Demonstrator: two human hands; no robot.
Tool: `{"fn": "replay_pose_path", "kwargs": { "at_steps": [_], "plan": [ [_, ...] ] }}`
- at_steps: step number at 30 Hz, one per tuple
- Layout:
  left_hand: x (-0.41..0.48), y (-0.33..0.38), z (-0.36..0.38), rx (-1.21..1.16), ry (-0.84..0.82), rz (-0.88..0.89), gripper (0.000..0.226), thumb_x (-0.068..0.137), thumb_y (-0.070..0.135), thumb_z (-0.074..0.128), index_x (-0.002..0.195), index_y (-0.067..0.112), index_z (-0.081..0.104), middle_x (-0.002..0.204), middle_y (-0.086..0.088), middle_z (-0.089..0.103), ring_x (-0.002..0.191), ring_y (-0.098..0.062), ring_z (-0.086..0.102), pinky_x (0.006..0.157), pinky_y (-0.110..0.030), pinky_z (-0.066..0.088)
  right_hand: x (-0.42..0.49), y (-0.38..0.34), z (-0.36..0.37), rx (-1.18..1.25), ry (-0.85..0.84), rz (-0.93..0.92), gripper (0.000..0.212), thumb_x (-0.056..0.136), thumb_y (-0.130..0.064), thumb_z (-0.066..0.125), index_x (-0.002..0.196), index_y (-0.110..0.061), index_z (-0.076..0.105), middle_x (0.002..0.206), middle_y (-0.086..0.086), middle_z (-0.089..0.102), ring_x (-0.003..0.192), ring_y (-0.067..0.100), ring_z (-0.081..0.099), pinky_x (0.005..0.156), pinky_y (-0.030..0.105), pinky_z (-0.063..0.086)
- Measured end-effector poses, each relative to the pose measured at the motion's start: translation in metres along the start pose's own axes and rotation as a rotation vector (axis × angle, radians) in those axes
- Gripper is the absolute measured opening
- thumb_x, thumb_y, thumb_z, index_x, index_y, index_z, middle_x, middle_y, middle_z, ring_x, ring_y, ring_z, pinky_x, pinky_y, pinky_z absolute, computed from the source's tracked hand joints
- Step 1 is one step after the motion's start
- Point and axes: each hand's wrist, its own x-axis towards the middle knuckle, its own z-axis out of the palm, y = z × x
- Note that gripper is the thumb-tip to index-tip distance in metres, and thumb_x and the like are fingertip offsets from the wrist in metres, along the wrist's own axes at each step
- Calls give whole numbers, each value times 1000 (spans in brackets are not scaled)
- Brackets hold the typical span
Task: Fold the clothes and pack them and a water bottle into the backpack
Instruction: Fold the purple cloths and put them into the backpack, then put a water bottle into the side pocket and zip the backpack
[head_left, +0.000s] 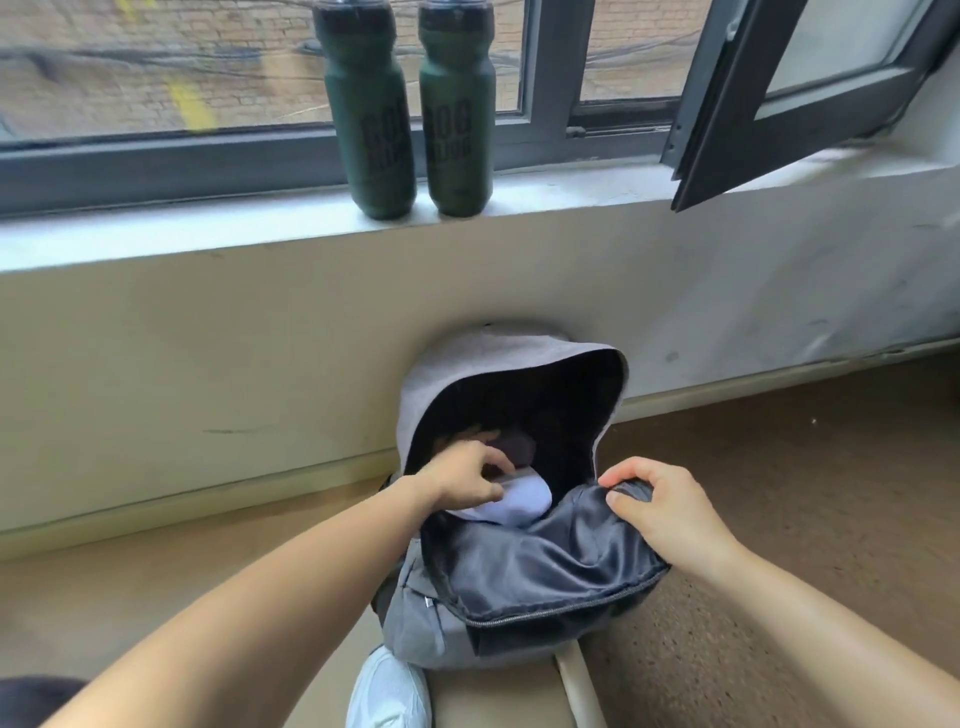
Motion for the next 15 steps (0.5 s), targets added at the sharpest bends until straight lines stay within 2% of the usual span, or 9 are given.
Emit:
{"fn": "replay_pose_path", "kwargs": {
  "at_steps": [2, 5, 9, 11, 13, 15],
  "plan": [
    [-3, 7, -14, 82, 74, 58, 33, 86, 24, 69, 119, 25, 76, 132, 4, 69, 131, -15, 57, 106, -34, 47, 1, 2, -2, -44, -61, 32, 18, 93, -13, 67, 95, -30, 71, 102, -14, 69, 98, 7, 62, 79, 24, 50],
    [-13, 23, -46, 261, 65, 109, 33, 89, 28, 65, 120, 28, 74, 123, 8, 72, 115, -16, 65, 96, -34, 52, 0, 3, -6, -149, -136, 59, 18, 93, -18, 64, 105, -32, 67, 105, -15, 65, 95, 5, 60, 75, 22, 48],
    [-36, 48, -93, 445, 39, 152, 31, 91, 29, 63, 121, 32, 71, 118, 12, 74, 109, -15, 67, 87, -29, 52, -4, -2, -16, -224, -148, 104, 18, 93, -22, 63, 108, -33, 63, 110, -8, 66, 100, 12, 61, 84, 27, 46],
    [-54, 57, -114, 469, 90, 151, 28, 90, 31, 62, 116, 34, 72, 113, 15, 75, 104, -14, 68, 81, -26, 50, -9, -7, -21, -257, -127, 110, 17, 94, -22, 64, 109, -29, 65, 109, -5, 65, 101, 13, 60, 85, 28, 46],
    [-70, 66, -134, 419, 169, 132, 24, 90, 33, 62, 111, 36, 74, 108, 17, 75, 100, -13, 69, 82, -27, 52, -13, -16, -28, -265, -91, 116, 18, 94, -22, 65, 112, -25, 67, 109, -5, 62, 105, 11, 57, 87, 26, 43],
    [-84, 73, -151, 310, 271, 108, 19, 91, 36, 62, 104, 37, 76, 101, 20, 75, 97, -11, 69, 84, -29, 54, -16, -28, -34, -253, -53, 117, 13, 92, -22, 67, 104, -29, 68, 110, -4, 65, 108, 11, 58, 90, 27, 43]
  ]
}}
